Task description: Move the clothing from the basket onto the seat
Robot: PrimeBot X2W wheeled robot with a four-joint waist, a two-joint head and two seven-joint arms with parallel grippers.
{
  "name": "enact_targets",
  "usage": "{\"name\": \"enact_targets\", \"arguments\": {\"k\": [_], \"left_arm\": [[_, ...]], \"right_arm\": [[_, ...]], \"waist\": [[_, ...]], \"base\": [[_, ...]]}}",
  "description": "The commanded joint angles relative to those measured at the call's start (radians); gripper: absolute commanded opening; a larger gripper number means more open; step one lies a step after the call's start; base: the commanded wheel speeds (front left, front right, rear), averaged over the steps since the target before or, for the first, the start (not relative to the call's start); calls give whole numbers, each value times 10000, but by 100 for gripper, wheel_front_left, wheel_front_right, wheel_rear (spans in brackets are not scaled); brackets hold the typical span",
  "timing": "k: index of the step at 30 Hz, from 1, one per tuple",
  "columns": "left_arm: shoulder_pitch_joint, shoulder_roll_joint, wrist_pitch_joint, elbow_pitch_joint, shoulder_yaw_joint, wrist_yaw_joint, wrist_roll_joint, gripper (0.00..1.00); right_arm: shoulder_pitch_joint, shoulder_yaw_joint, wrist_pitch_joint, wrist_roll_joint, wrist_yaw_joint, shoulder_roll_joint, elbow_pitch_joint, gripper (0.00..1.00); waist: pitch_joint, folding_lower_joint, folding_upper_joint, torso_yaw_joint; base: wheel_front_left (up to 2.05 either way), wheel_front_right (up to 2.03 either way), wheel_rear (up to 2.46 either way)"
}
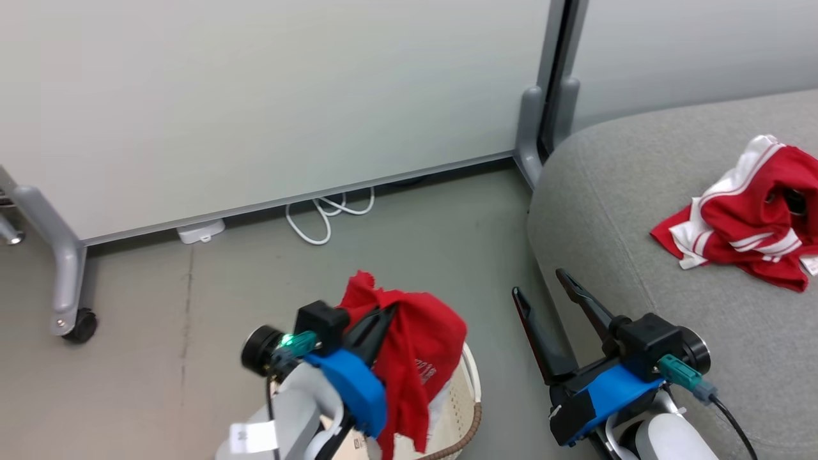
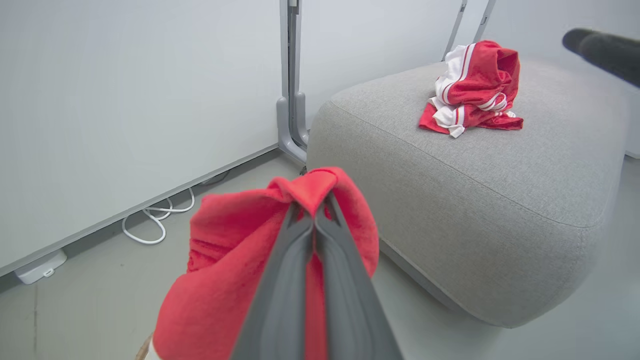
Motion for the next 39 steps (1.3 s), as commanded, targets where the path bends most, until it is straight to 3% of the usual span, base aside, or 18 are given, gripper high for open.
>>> {"name": "enact_targets", "arguments": {"k": [1,25,39], "left_arm": [[-295,-66,-49,-1,-136,-20,-2,0],[-3783,-854,351,801,-2180,-18,-1799,0],[-4317,-1037,279,1443,-2740,-18,-2535,0]], "right_arm": [[127,25,28,-47,1,-76,-38,100],[152,299,208,113,1,21,76,100],[174,376,212,175,1,68,85,100]], "waist": [[-102,3,-1,166],[-238,3,-1,748],[-280,3,-1,838]], "base": [[0,0,0],[0,0,0],[0,0,0]]}}
